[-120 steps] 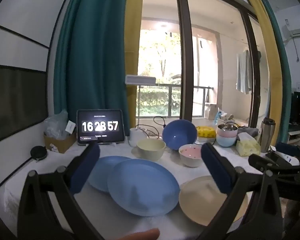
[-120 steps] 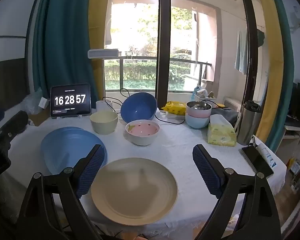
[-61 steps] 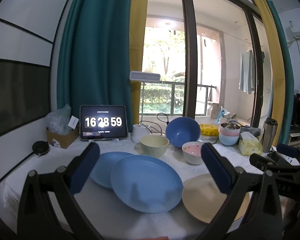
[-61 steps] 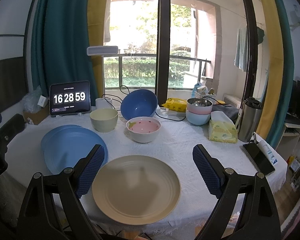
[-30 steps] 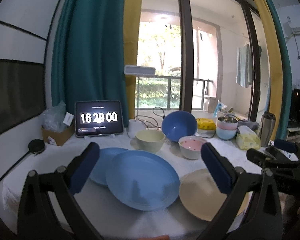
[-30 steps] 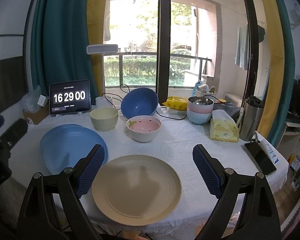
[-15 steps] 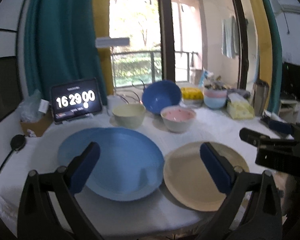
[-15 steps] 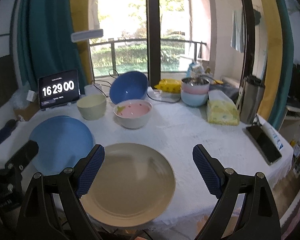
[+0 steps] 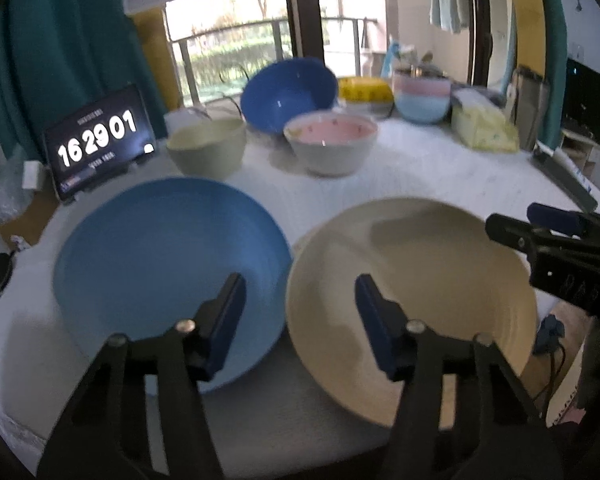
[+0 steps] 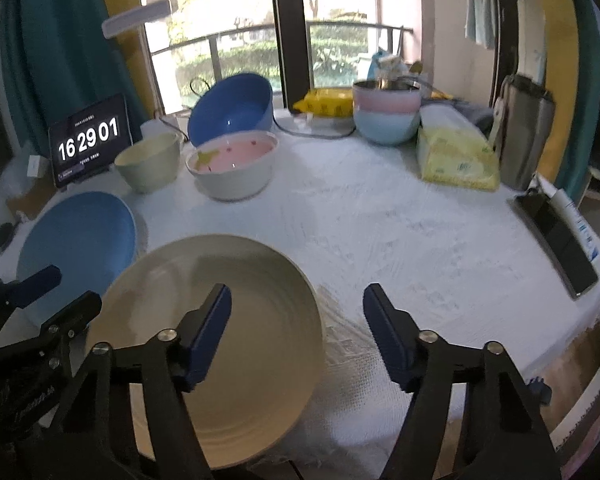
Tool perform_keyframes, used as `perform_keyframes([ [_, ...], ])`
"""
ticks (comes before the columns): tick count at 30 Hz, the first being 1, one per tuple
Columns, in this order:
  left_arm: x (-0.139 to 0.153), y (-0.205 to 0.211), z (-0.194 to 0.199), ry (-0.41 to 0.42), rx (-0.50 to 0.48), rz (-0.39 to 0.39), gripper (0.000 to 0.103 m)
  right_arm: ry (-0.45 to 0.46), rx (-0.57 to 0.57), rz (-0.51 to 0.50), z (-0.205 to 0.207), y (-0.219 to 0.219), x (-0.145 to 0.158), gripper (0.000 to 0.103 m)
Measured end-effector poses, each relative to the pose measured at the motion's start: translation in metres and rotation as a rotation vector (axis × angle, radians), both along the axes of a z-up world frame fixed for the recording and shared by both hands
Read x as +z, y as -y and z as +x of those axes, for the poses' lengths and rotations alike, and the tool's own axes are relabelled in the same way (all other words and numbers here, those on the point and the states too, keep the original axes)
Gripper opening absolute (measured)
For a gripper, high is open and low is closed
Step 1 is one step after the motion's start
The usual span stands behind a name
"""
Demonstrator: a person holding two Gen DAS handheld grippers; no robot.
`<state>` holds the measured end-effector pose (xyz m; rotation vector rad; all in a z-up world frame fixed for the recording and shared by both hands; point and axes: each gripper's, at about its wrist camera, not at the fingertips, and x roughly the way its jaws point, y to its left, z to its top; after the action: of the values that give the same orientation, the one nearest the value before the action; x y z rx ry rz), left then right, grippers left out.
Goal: Organize plates and bowls
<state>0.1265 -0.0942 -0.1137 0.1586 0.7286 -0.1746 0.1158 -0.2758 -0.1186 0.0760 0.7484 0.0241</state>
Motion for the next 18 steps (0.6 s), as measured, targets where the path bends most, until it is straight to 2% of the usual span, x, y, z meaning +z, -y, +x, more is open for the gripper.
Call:
perform_keyframes([
  [6, -0.018, 0.007, 0.015, -0.065, 0.016, 0.044, 0.044, -0.062, 0.007, -0.012, 0.017, 0.009, -0.023, 0.05],
  [10, -0.031, 0.01, 0.021, -0.104, 0.007, 0.055, 0.043, -0.097, 0.028, 0.027, 0.025, 0.011, -0.034, 0.05],
  [12, -0.036, 0.01, 0.024, -0.124, 0.01, 0.05, 0.037, -0.092, 0.033, 0.023, 0.027, 0.009, -0.036, 0.047],
  [17, -0.035, 0.009, 0.026, -0.114, 0.009, 0.059, 0.027, -0.089, 0.066, 0.039, 0.032, 0.003, -0.034, 0.029],
  [18, -0.034, 0.008, 0.026, -0.113, 0.007, 0.06, 0.026, -0.087, 0.073, 0.034, 0.032, 0.0, -0.034, 0.022],
])
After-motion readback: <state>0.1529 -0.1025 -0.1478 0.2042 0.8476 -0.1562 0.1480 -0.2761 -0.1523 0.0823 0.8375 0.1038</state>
